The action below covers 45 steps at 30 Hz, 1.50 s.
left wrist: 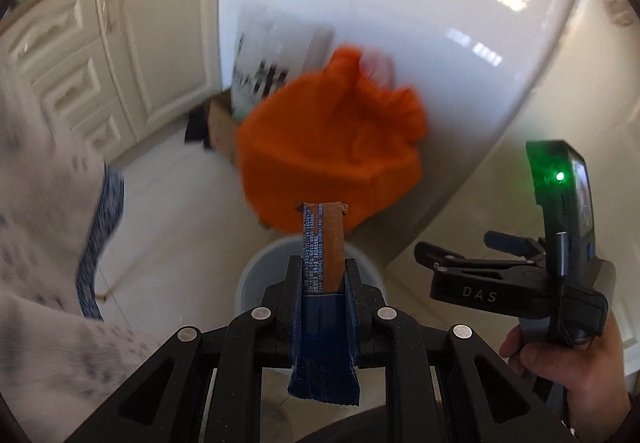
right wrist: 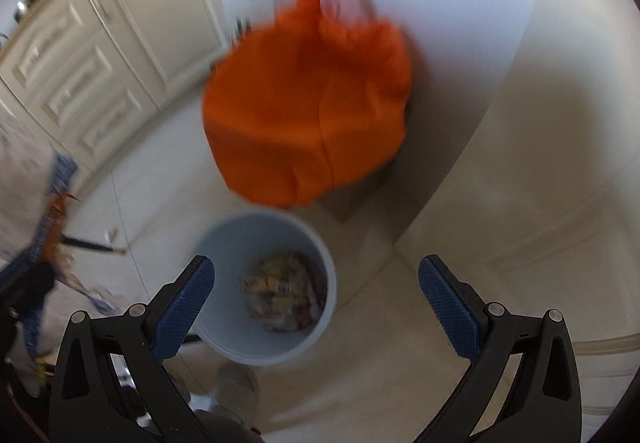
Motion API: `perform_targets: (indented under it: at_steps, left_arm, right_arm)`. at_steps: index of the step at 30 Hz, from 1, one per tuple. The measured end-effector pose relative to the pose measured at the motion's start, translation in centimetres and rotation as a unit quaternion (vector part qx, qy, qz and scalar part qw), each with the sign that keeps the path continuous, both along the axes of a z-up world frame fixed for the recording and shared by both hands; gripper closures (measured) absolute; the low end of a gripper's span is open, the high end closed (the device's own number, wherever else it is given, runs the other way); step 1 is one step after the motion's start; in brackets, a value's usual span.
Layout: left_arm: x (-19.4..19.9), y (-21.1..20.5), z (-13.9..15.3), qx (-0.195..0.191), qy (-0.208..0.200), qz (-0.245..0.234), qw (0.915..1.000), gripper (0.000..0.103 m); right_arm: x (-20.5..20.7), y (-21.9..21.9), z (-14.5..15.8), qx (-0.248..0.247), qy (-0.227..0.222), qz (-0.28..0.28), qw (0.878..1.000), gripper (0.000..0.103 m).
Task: Collect trash
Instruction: 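Carry the blue packet down into the bin and open the left tool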
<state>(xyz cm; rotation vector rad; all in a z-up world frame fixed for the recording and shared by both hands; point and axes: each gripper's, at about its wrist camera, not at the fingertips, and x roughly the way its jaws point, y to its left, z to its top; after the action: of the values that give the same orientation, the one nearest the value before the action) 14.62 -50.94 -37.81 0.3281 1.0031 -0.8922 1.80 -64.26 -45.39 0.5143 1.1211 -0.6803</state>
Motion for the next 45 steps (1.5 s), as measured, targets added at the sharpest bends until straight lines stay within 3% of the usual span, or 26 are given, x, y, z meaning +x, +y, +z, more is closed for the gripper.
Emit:
perform_targets:
  at_steps: [5, 10, 12, 16, 18, 26, 28, 30, 31, 32, 33, 36, 45]
  left_arm:
    - [2.5, -0.6, -6.8, 0.045, 0.03, 0.023, 0.9983, 0.088]
    - [4.8, -2.6, -11.8, 0.079, 0.045, 0.032, 0.9953, 0.088]
    - [5.6, -3.4, -13.4, 0.093, 0.05, 0.032, 0.9939, 0.088]
    - [6.9, -4.5, -16.6, 0.11, 0.068, 0.036, 0.991, 0.088]
    - [7.2, -4.7, -17.9, 0.114, 0.079, 0.036, 0.9896, 0.088]
    - [7.3, -5.7, -20.7, 0.118, 0.096, 0.029, 0.9879, 0.088]
    - [7.3, -5.2, -20.7, 0.118, 0.099, 0.029, 0.9876, 0.088]
    - [6.9, -4.4, -20.3, 0.119, 0.101, 0.03, 0.9872, 0.088]
    - [6.9, -4.4, -20.6, 0.119, 0.103, 0.03, 0.9871, 0.088]
    - [6.7, -3.7, -20.2, 0.119, 0.104, 0.03, 0.987, 0.088]
    - [6.6, -3.1, -20.0, 0.12, 0.105, 0.03, 0.9868, 0.088]
    - [6.5, -2.7, -20.2, 0.124, 0.107, 0.031, 0.986, 0.088]
    - [6.6, -3.3, -22.3, 0.143, 0.128, 0.033, 0.9809, 0.088]
  right_arm:
    - [0.6, -0.8, -8.9, 0.054, 0.05, -0.002, 0.997, 0.003]
    - [0.4, -1.0, -16.2, 0.111, 0.081, -0.029, 0.99, 0.032]
    - [0.0, -0.7, -18.0, 0.12, 0.086, -0.044, 0.988, 0.05]
    - [-0.8, -0.2, -18.1, 0.092, 0.092, -0.054, 0.99, 0.066]
    - [-1.5, -0.4, -17.9, 0.084, 0.102, -0.064, 0.989, 0.091]
    - [-1.5, -0.7, -17.6, 0.086, 0.107, -0.066, 0.988, 0.087]
    - [-1.1, -0.5, -17.7, 0.072, 0.117, -0.072, 0.988, 0.077]
    - [-1.1, -0.9, -18.7, 0.089, 0.118, -0.075, 0.986, 0.047]
    - [-0.9, -0.9, -19.3, 0.105, 0.111, -0.074, 0.985, 0.048]
    - [-0.7, -1.0, -19.9, 0.118, 0.108, -0.07, 0.985, 0.056]
    - [-0.5, -0.8, -20.4, 0.116, 0.12, -0.065, 0.984, 0.073]
    - [-1.1, -1.0, -20.4, 0.107, 0.126, -0.079, 0.983, 0.088]
    - [-1.2, -1.4, -20.2, 0.107, 0.127, -0.073, 0.983, 0.088]
